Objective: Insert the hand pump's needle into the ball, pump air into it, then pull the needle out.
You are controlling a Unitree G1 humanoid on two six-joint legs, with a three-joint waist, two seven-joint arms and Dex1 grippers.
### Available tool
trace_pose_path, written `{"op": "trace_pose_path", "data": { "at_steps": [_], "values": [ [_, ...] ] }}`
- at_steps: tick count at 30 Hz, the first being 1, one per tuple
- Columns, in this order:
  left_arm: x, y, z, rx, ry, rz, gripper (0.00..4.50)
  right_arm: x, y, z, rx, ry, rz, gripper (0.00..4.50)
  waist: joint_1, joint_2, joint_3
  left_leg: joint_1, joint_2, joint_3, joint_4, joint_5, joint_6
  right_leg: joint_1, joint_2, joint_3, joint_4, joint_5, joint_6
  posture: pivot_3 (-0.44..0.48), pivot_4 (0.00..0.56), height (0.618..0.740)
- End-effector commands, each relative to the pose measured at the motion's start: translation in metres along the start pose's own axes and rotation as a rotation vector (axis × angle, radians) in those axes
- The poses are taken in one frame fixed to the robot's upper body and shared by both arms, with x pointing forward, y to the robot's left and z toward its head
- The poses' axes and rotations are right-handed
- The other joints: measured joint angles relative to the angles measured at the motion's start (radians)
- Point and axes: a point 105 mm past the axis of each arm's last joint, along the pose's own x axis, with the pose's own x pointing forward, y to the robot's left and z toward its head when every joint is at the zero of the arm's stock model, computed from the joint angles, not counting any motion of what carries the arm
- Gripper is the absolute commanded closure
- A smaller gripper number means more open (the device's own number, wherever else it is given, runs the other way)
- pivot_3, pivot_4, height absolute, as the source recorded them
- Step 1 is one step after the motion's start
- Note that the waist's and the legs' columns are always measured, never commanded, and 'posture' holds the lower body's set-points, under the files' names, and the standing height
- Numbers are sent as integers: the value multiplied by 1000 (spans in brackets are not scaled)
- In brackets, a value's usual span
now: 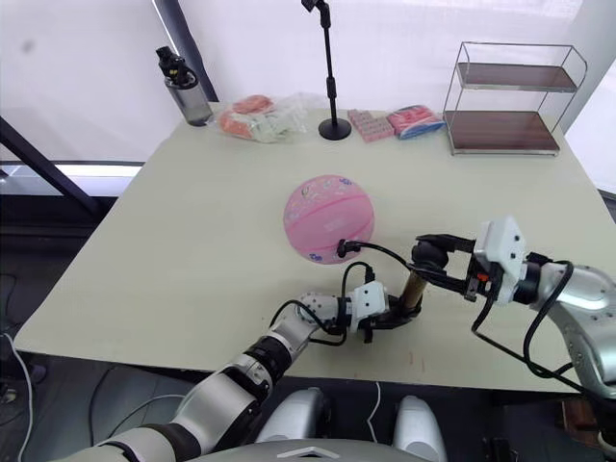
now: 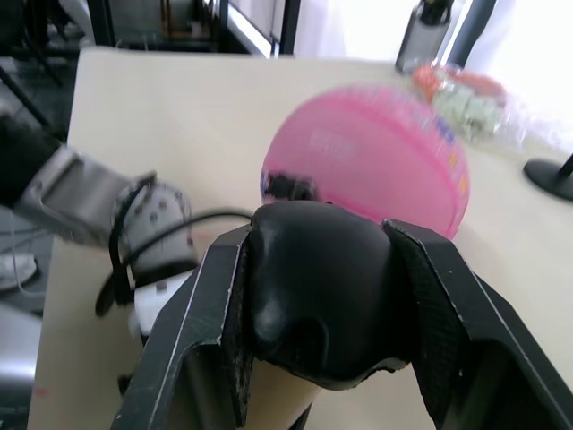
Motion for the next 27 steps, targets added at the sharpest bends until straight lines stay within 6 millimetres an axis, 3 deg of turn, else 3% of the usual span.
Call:
{"op": "trace_pose_path", "data": {
  "at_steps": [1, 4, 8, 18, 27],
  "values": [
    [-3, -39, -43, -98, 143, -114, 3376, 0, 18, -49, 112, 151, 31, 2786, 0, 0, -1, 0, 0, 0, 0, 0, 0, 0, 0, 0, 0, 0, 0, 0, 150, 736],
    [-3, -39, -43, -98, 144, -114, 3376, 2, 14, -40, 99, 106, 12, 2786, 0, -1, -2, 3, 0, 0, 0, 0, 0, 3, 0, 0, 0, 0, 0, 0, 150, 736],
    [-4, -39, -43, -100, 143, -114, 3376, -3, -4, 6, 81, -54, -16, 2786, 0, -1, -1, 4, 1, 0, 0, 0, 0, 4, 0, 0, 0, 0, 0, 0, 150, 736],
    [-5, -39, -44, -100, 145, -118, 3376, -33, -26, 98, 9, -195, 9, 2786, 5, 6, 9, -2, -2, -1, 1, 0, 0, 0, -3, -1, -1, 0, 0, 0, 150, 736],
    [-5, -38, -43, -108, 141, -113, 3376, -48, -37, 150, -51, -250, -9, 2786, 4, 6, 12, -3, -2, -1, 0, 0, 0, 1, -4, -1, -1, 0, 0, 0, 150, 736]
  ]
}}
